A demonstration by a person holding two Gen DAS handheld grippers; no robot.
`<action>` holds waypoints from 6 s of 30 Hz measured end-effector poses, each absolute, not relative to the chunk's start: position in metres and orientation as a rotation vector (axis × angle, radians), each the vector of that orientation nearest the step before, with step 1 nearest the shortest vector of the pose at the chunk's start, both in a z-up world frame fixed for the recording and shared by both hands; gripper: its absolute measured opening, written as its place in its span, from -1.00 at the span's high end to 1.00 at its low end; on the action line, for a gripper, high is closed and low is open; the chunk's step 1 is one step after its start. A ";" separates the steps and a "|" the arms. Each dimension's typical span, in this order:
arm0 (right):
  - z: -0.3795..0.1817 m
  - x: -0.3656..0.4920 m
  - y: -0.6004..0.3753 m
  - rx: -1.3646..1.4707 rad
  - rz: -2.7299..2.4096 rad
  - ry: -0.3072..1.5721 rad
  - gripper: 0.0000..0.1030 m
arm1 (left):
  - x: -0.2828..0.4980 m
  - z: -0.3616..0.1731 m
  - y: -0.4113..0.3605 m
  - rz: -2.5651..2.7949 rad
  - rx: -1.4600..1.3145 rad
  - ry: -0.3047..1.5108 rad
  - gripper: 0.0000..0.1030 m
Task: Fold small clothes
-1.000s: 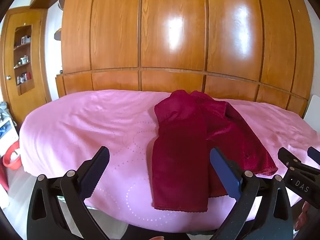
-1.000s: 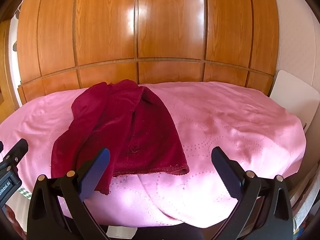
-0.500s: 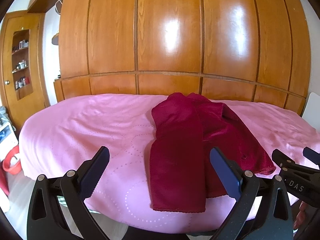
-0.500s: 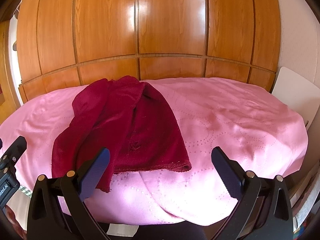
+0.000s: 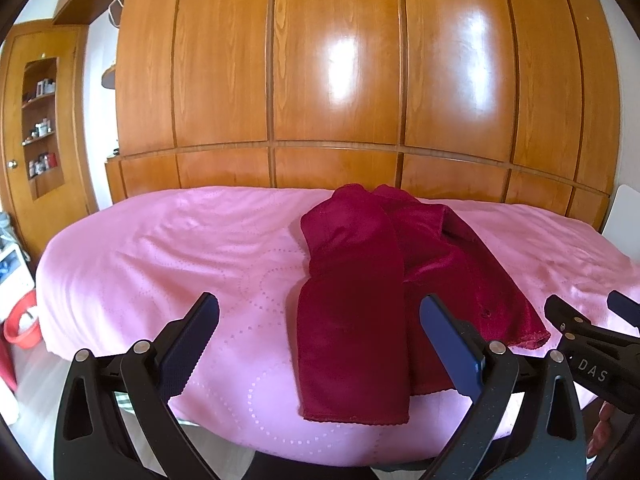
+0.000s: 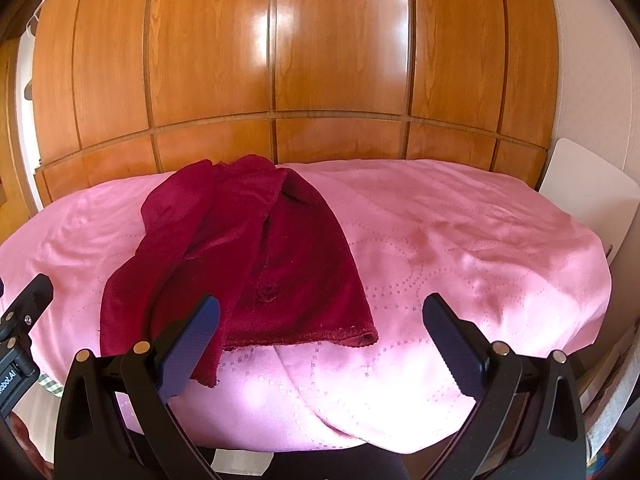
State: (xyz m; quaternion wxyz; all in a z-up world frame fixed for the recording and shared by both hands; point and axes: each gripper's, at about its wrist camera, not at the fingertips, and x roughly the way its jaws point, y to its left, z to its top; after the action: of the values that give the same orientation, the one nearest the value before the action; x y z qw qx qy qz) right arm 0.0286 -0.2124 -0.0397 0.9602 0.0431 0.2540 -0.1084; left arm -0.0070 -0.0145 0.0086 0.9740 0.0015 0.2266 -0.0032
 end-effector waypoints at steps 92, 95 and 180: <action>-0.003 0.284 -0.423 0.084 -0.276 0.709 0.88 | 0.242 0.035 0.263 0.217 -0.429 0.692 0.86; -0.014 0.319 -0.462 0.092 -0.402 0.760 0.87 | 0.264 0.026 0.272 0.302 -0.403 0.732 0.86; -0.005 0.291 -0.663 0.510 -0.613 0.801 0.92 | 0.193 -0.058 -0.019 -0.465 -0.129 1.041 0.94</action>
State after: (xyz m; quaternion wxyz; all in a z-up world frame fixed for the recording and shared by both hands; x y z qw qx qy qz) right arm 0.2911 -0.6632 -0.0049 0.8446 0.2417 0.3794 -0.2903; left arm 0.1929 -0.0191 -0.0584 0.8400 -0.0612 0.4922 -0.2197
